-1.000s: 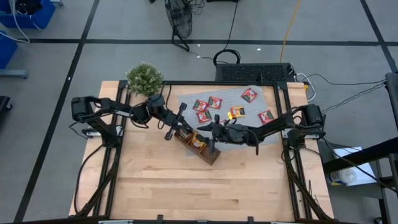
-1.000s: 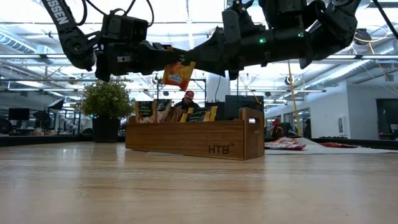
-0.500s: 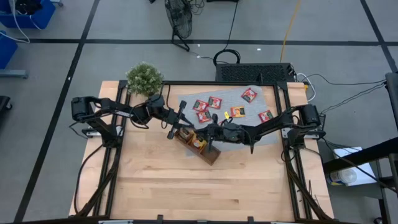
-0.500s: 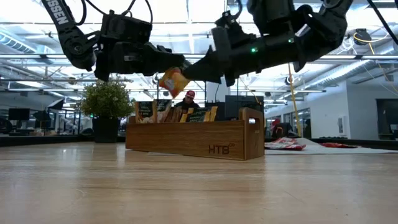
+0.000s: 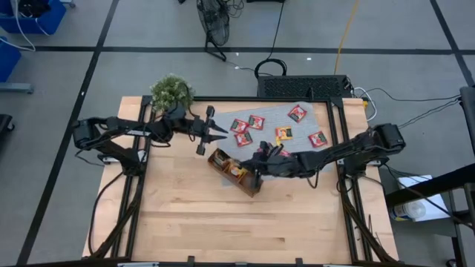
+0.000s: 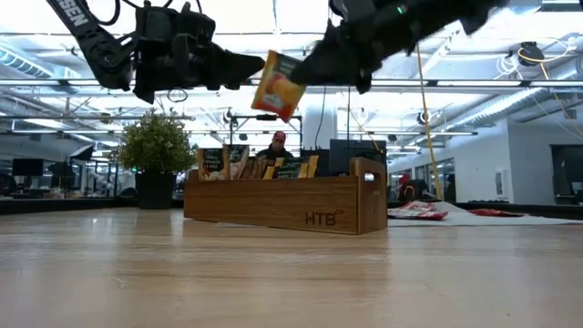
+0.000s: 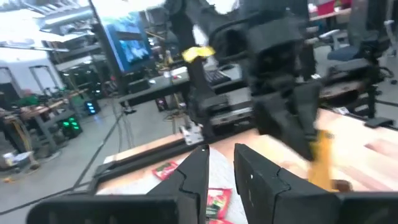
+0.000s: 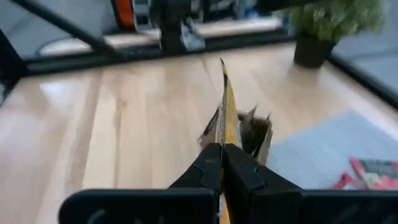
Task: Pick & Place Tea
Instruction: Put the yellow tea bag into the middle section of the wooden organizer
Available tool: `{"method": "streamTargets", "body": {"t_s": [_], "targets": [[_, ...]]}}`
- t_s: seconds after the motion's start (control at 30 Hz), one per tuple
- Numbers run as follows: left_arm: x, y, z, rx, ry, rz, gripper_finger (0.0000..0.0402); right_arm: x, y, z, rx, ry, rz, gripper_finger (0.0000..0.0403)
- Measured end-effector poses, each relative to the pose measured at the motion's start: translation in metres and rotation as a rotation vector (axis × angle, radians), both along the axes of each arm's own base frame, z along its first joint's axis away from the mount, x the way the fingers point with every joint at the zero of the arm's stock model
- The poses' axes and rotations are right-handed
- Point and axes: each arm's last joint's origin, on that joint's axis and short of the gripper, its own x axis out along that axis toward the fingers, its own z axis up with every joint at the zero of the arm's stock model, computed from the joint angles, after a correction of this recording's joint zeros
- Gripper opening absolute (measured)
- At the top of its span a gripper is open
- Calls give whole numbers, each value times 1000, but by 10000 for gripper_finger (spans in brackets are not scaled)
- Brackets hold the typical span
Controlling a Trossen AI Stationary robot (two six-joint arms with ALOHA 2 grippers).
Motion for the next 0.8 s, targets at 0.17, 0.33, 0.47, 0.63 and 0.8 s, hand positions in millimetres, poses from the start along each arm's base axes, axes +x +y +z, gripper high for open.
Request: {"method": "streamTargets", "body": {"t_s": [0.17, 0.33, 0.47, 0.63, 0.8], "targets": [[-4, 8, 1, 1, -3, 31, 73, 20, 12, 18, 27, 154, -29, 0], [-4, 9, 1, 1, -5, 34, 66, 37, 16, 1, 84, 275, -87, 0], [-4, 9, 1, -2, 1, 32, 67, 43, 17, -9, 124, 278, -118, 0], [-4, 9, 1, -3, 1, 32, 63, 46, 20, -21, 149, 286, -165, 0], [-4, 9, 1, -3, 0, 32, 56, 48, 22, -37, 184, 316, -213, 0]]}}
